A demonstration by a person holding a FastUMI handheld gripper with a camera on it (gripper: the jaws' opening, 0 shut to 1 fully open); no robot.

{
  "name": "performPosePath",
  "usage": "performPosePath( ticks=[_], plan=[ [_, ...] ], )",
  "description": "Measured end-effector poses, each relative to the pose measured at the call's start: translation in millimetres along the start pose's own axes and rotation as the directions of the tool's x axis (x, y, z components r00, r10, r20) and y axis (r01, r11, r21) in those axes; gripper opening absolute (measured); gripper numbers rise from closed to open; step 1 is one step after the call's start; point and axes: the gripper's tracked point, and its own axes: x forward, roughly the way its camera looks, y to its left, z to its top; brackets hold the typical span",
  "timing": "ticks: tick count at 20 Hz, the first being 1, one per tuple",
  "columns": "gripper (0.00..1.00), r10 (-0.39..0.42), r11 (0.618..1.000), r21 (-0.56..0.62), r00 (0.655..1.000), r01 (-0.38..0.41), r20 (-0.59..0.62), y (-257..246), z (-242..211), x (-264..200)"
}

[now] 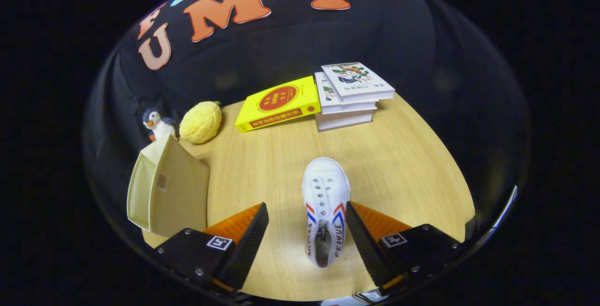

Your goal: Open the storage box then place both shoes into the box .Put the left shoe in first, then the right shoe, with the right side of both shoes facing outward in a uniform manner.

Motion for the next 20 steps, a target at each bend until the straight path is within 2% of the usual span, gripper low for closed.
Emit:
performPosePath(
  ticks=[6, 13, 15, 20],
  plan=[
    [0.99, -0.067, 0.997, -0.05, 0.996, 0.064, -0.058, -47, -35, 25],
    [0.99, -0.068, 0.992, -0.113, 0.991, 0.055, -0.115, -51, -62, 55],
    [0.91, -0.066, 0.992, -0.119, 0.989, 0.05, -0.131, -49, -64, 61],
    [0.46, -0.023, 0.989, -0.145, 0.983, -0.003, -0.182, -34, -74, 70]
  ],
)
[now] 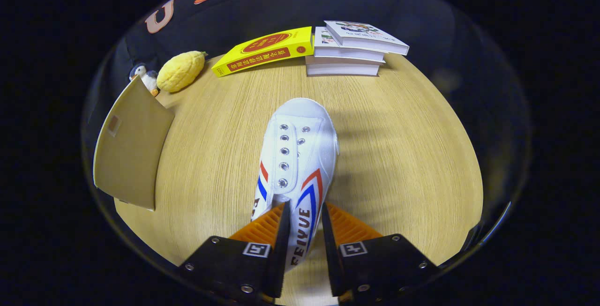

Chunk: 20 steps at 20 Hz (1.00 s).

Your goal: Open the storage box then place both shoes into the box .Put the left shoe in first, then the right shoe, with the right side of both shoes facing outward in a uniform manner.

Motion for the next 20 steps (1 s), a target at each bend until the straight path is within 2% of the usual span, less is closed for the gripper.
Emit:
performPosePath(
  ticks=[3, 4, 6, 8, 12, 16, 20],
  plan=[
    [0.22, -0.015, 1.0, 0.024, 1.0, 0.014, 0.013, -10, 2, 1],
    [0.02, -0.002, 0.998, 0.061, 1.0, 0.001, 0.025, -10, 2, 1],
    [0.0, 0.026, 0.991, 0.129, 0.997, -0.036, 0.075, -10, 7, -2],
    [0.0, 0.061, 0.985, 0.15, 0.99, -0.081, 0.13, -7, 15, -11],
    [0.0, 0.157, 0.953, 0.224, 0.963, -0.206, 0.217, 18, 42, -26],
    [0.0, 0.179, 0.957, 0.183, 0.953, -0.227, 0.246, 43, 62, -56],
    [0.0, 0.235, 0.947, 0.141, 0.922, -0.288, 0.306, 92, 95, -99]
  ],
)
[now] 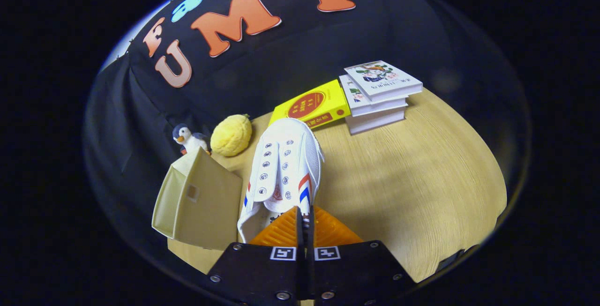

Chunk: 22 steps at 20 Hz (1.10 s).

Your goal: Open the storage box then place both shoes into the box .Put the left shoe in first, then the right shoe, with the right side of both shoes facing outward in a uniform manner.

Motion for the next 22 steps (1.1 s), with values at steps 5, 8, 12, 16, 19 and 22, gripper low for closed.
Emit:
performPosePath(
  ticks=[5, 8, 12, 16, 19, 22],
  plan=[
    [0.0, 0.073, 0.997, -0.027, 0.996, -0.072, 0.043, 90, 27, -18],
    [0.0, 0.107, 0.993, -0.05, 0.994, -0.106, 0.03, 145, 25, -16],
    [0.0, 0.139, 0.986, -0.095, 0.99, -0.139, 0.001, 212, 11, -6],
    [0.0, 0.095, 0.981, -0.166, 0.995, -0.1, -0.04, 247, -12, 14],
    [0.0, 0.007, 0.974, -0.224, 0.998, -0.023, -0.07, 252, -31, 29],
    [0.0, -0.078, 0.964, -0.262, 0.992, 0.051, -0.096, 249, -48, 44]
  ],
)
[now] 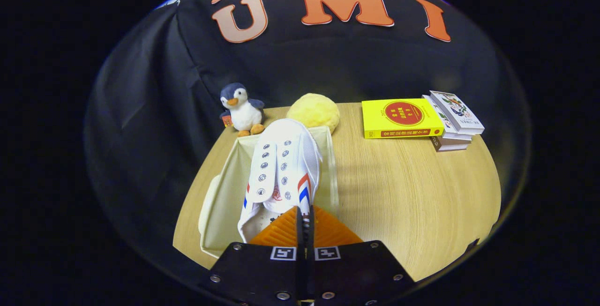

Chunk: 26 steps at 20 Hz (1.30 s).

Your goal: Open the storage box then place both shoes into the box .Put the left shoe in first, then the right shoe, with the right side of both shoes facing outward in a uniform manner.

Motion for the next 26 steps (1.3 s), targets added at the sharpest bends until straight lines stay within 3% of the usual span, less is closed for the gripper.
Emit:
performPosePath(
  ticks=[6, 11, 13, 14, 15, 16, 18, 22, 26],
  plan=[
    [0.0, -0.129, 0.991, -0.032, 0.988, 0.127, -0.083, -11, -20, 27],
    [0.03, -0.15, 0.986, -0.095, 0.98, 0.139, -0.128, -3, -28, 41],
    [0.18, -0.136, 0.986, -0.11, 0.984, 0.123, -0.119, 7, -27, 39],
    [0.34, -0.12, 0.987, -0.119, 0.989, 0.109, -0.091, 11, -20, 37],
    [0.43, -0.113, 0.988, -0.117, 0.992, 0.105, -0.063, 13, -12, 37],
    [0.6, -0.104, 0.989, -0.108, 0.994, 0.099, -0.043, 16, -3, 29],
    [0.76, -0.082, 0.993, -0.086, 0.997, 0.081, 0.001, 18, 17, 17],
    [0.99, -0.067, 0.996, -0.048, 0.993, 0.071, 0.094, 8, 50, -16],
    [0.99, -0.066, 0.997, -0.028, 0.978, 0.073, 0.196, -12, 75, -61]
  ],
)
